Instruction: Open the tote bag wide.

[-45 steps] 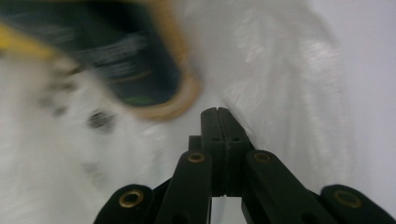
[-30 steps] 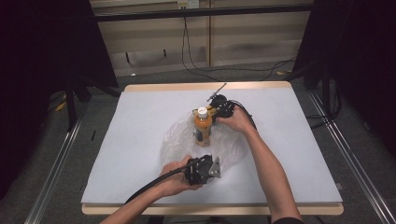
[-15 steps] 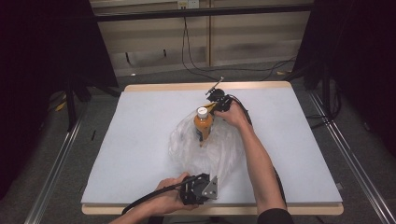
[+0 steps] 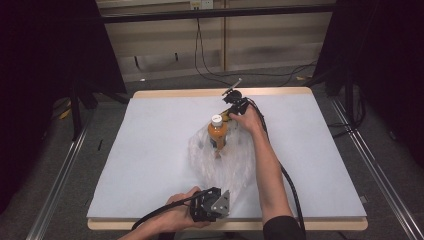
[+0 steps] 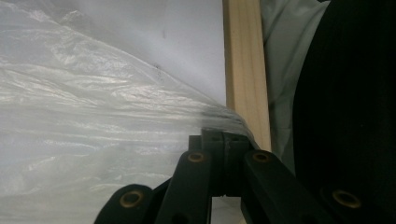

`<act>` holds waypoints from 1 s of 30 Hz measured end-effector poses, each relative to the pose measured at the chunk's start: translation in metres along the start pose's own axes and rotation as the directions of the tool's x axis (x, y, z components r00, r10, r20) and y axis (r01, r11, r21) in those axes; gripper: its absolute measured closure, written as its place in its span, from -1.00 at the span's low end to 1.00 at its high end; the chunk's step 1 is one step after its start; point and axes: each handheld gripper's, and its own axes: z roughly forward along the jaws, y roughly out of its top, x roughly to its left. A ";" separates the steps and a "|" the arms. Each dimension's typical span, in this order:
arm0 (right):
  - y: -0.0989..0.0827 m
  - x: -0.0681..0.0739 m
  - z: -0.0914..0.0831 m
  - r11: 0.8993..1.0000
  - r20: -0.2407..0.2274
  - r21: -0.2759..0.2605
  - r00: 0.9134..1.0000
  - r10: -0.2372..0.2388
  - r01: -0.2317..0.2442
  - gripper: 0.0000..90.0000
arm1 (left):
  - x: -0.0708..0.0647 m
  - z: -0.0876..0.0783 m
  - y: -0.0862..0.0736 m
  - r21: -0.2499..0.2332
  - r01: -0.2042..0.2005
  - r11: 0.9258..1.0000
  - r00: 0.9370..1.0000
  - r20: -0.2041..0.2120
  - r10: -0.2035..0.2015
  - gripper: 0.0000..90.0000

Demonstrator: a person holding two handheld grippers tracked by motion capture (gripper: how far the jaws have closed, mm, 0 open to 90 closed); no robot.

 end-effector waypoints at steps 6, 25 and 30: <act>-0.005 0.002 -0.004 1.000 -0.046 -0.015 0.999 -0.015 0.014 1.00 | 0.007 0.000 -0.006 -0.048 0.051 0.998 0.998 0.038 -0.050 1.00; -0.045 0.026 -0.085 0.952 -0.228 -0.300 0.965 -0.131 0.059 1.00 | 0.047 -0.066 -0.019 -0.338 0.172 0.925 0.979 -0.049 -0.200 1.00; -0.057 0.034 -0.105 0.946 -0.222 -0.314 0.962 -0.157 0.082 1.00 | 0.073 -0.079 -0.022 -0.370 0.189 0.910 0.966 -0.099 -0.241 1.00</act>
